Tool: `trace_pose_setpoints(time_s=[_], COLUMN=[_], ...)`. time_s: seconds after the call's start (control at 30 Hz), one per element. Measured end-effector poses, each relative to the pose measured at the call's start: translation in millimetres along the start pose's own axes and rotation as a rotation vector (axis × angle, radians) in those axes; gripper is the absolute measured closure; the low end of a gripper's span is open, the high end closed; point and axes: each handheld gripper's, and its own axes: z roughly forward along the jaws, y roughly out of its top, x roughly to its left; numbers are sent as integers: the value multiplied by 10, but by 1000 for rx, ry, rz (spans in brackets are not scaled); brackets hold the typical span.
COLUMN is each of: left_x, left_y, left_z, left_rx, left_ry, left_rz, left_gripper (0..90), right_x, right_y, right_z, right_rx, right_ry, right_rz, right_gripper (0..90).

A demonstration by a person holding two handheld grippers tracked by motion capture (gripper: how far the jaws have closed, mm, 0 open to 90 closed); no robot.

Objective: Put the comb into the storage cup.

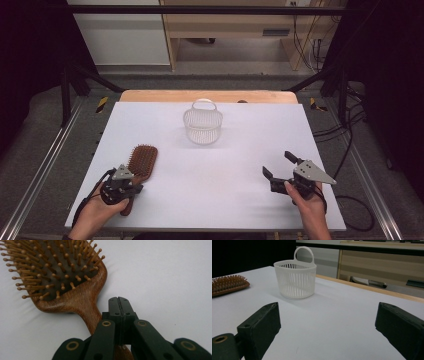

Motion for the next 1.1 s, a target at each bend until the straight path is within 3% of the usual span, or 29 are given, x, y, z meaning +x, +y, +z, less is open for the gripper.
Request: trace_pose_setpoints(time_s=[1.1], left_x=[214], left_y=[-70], left_z=[-51], left_rx=[21], left_ry=[34], left_rz=[-10], left_gripper=[900], right_x=[3], right_y=[0], right_z=[3], right_rx=[2], right_ry=[5], right_rz=[-2], right_gripper=[62])
